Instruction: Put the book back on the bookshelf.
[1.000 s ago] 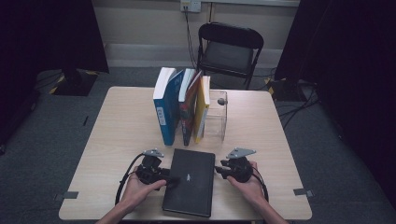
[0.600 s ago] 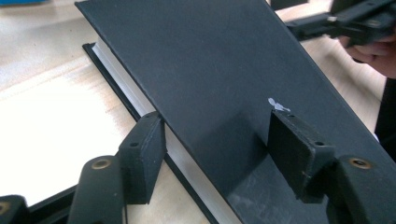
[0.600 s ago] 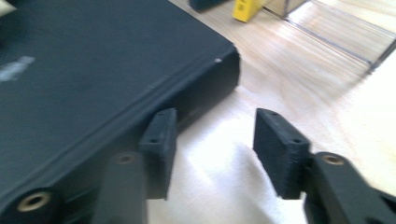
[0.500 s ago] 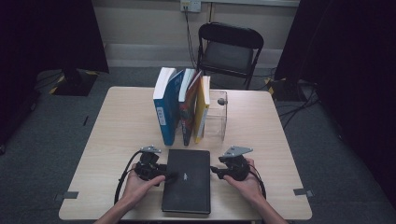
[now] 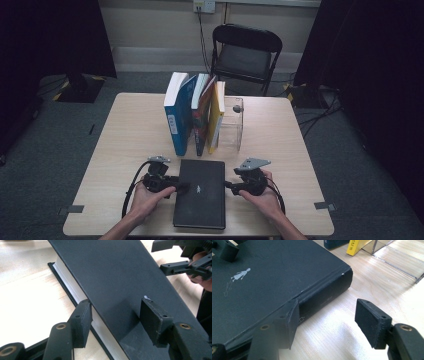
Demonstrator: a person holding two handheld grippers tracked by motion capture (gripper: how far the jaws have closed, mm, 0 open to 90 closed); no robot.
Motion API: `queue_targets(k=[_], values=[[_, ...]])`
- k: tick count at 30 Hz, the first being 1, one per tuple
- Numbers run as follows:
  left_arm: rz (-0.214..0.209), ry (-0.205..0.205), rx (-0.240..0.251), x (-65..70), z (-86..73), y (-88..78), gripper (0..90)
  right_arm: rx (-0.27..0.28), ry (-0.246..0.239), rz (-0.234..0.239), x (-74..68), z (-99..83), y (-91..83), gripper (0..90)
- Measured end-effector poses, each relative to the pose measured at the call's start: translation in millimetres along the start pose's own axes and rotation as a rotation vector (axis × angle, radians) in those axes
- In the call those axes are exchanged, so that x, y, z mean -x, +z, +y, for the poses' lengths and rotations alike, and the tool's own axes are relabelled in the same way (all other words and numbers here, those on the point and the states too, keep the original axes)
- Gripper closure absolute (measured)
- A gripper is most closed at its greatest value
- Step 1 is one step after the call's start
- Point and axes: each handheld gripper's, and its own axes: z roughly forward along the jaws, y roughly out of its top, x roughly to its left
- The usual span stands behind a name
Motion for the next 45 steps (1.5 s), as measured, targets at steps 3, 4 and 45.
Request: queue_targets(k=[3, 4, 45], values=[[-0.020, -0.018, 0.023, 0.3, 1.6, -3.8, 45.7, -0.001, 0.000, -0.001, 0.9, -0.5, -0.4, 35.0], [-0.016, -0.010, 0.022, 1.6, 2.2, -4.6, 45.8, -0.001, -0.001, -0.001, 0.9, -0.6, -0.5, 34.9], [-0.139, -0.039, -0.046, 13.5, 33.4, 39.4, 42.9, 0.005, 0.012, 0.146, -15.0, 3.3, -10.6, 16.2]])
